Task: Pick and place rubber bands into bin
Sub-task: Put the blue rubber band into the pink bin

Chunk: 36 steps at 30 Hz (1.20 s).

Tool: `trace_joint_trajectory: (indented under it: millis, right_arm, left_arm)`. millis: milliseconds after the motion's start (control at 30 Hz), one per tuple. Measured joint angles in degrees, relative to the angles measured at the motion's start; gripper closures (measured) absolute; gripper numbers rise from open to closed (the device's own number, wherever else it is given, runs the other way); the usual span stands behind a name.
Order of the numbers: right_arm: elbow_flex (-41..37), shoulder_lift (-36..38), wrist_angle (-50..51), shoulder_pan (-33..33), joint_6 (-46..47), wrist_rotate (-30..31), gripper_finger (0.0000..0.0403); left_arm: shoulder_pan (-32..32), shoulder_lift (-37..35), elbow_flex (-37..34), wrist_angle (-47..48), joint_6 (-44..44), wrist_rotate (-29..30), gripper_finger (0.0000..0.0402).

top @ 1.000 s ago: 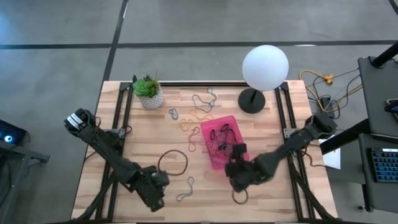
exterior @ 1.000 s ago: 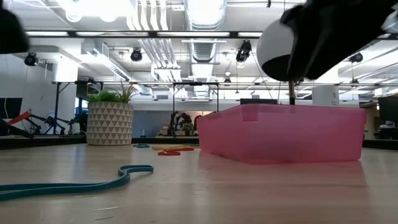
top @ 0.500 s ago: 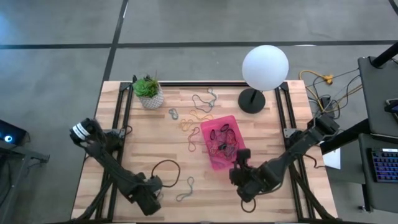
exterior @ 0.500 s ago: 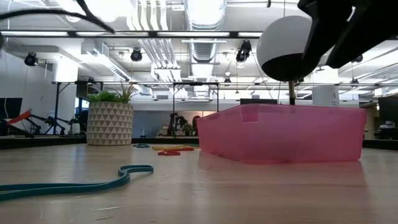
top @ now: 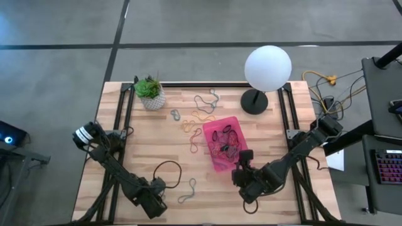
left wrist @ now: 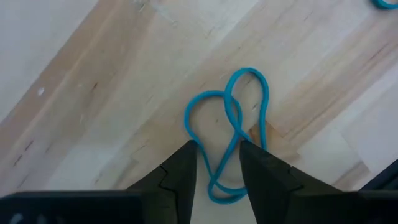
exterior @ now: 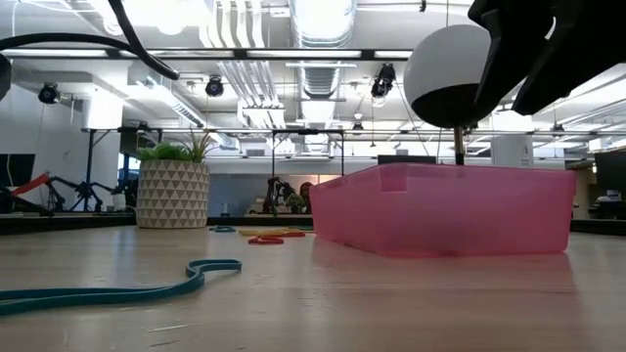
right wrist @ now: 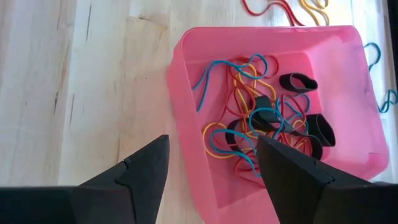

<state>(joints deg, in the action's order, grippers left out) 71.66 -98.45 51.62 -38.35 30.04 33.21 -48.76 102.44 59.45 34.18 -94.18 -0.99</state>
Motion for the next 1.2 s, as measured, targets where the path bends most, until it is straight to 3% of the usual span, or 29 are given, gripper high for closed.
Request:
trace_joint_trajectory:
  millis: [267, 467, 600, 733, 867, 1200]
  right_arm:
    - [0.0, 0.0, -0.2, 0.0, 0.1, 0.0, 0.0177]
    - [-0.1, 0.0, -0.5, 0.2, 5.2, 0.0, 0.0177]
    - [-0.1, 0.0, -0.6, 0.2, 7.3, 0.0, 0.0177]
    - [-0.3, 0.0, -0.5, 0.2, 9.8, 0.0, 0.0178]
    - [-0.8, 0.0, -0.3, 0.2, 12.0, -0.2, 0.0179]
    - [-0.8, 0.1, 2.7, -1.2, 23.9, -6.0, 0.0179]
  left_arm:
    - [0.2, 0.4, -0.7, -1.1, 1.7, 2.7, 0.0391]
    - [1.5, 2.5, -1.1, -5.2, 10.6, 3.7, 0.04]
    - [4.7, 1.2, -1.1, -20.3, 24.3, 10.1, 0.0401]
    - [10.1, -0.6, -1.0, -30.2, 48.2, 11.8, 0.0401]
    - [17.8, -0.7, 0.3, -28.8, 64.1, 10.6, 0.0401]
    - [36.9, -3.8, 8.7, -28.5, 87.9, 8.5, 0.0401]
